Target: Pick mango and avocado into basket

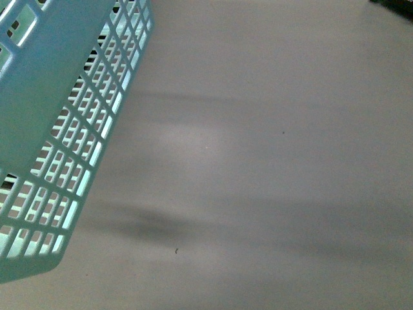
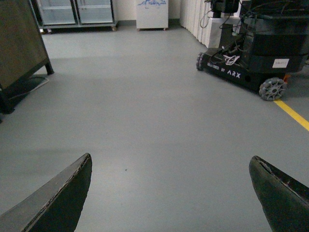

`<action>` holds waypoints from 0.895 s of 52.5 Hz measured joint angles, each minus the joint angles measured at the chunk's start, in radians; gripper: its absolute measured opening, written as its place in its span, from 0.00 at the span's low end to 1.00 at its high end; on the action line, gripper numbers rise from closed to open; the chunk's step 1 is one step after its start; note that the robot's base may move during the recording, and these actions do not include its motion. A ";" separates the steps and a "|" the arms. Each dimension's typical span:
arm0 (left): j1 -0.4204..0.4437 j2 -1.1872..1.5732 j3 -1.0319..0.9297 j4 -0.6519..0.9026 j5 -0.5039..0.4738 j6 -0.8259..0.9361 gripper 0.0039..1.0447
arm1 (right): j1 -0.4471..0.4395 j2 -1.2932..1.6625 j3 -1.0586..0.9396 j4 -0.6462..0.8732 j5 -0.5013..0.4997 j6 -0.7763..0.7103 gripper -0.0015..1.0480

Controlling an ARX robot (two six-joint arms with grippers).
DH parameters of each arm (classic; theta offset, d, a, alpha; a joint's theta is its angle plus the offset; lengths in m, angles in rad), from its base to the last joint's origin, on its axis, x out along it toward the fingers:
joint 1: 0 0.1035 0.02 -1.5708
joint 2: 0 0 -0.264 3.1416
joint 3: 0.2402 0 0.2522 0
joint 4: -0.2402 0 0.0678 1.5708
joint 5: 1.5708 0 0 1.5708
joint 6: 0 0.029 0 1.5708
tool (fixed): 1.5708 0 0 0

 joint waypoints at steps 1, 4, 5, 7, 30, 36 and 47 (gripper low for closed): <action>0.000 0.000 0.000 0.000 0.000 0.000 0.04 | 0.000 0.000 0.000 0.000 0.000 0.000 0.92; 0.000 0.000 0.000 0.000 0.000 0.000 0.04 | 0.000 0.000 0.000 0.000 0.002 0.000 0.92; 0.000 0.000 0.000 0.000 0.000 0.000 0.04 | 0.000 0.000 0.000 0.000 0.001 0.000 0.92; 0.000 0.000 0.000 0.000 0.000 0.000 0.04 | 0.000 0.000 0.000 0.000 0.002 0.000 0.92; 0.000 0.000 0.000 0.000 0.000 0.000 0.04 | 0.000 0.000 0.000 0.000 0.001 0.000 0.92; 0.000 0.000 0.000 0.000 0.000 0.000 0.04 | 0.000 0.000 0.000 0.000 0.001 0.000 0.92; 0.000 0.000 0.000 0.000 0.000 0.000 0.04 | 0.000 0.000 0.000 0.000 0.000 0.000 0.92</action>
